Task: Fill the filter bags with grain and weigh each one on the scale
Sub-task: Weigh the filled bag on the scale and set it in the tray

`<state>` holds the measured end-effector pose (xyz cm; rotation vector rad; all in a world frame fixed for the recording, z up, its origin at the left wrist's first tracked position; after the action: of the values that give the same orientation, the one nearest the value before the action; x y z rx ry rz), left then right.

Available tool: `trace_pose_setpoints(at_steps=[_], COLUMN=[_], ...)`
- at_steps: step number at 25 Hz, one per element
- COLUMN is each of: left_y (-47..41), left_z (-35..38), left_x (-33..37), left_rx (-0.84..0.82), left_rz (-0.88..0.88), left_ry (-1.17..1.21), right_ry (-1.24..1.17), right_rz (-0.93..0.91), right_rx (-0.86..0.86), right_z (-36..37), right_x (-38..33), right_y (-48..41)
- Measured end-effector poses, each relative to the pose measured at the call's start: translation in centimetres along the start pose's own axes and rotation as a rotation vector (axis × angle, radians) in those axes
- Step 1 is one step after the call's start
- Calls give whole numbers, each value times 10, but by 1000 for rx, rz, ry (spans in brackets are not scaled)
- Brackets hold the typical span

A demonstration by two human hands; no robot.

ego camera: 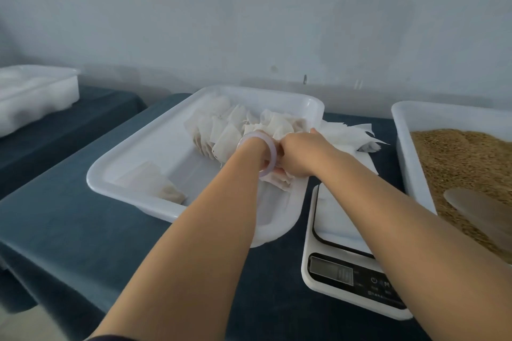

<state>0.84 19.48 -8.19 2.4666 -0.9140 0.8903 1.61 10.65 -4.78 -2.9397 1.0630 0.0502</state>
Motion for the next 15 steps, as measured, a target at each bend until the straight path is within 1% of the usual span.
trace_pose_setpoints(at_steps=[3,5,6,8,10,11,15], left_y=[0,2,3,3,1,2,5], left_z=[2,0,2,4,6,6,1], left_x=[-8,-11,-12,-13,-10,-10,-6], left_rx=[3,16,-7,-28,-41,-45,-45], left_rz=[-44,-61,-60,-53,-61,-60,-26], left_ry=[-15,-63,-74,-105,-90,-98,-209], right_ry=[104,121,120,116,91,84,130], right_rz=[-5,-3,6,-7,-44,-53,-34], right_rx=[-53,-66,-69,-13,100,111,-16], right_z=[9,12,14,13,3,2,8], right_x=[-1,-2,-1,-1,-4,-4,-5], right_y=[-6,-10,-10,-9,-6,-5,-6])
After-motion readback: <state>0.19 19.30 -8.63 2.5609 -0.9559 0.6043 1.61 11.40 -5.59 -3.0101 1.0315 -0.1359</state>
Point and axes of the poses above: each hand's wrist, its own y-axis away from the middle knuckle, its own z-axis out of the palm, x = y × z, the point moved 10 cm from there along -y, towards the middle knuckle, and after that the axes turned 9 degrees about x, right-handed, at the moved point
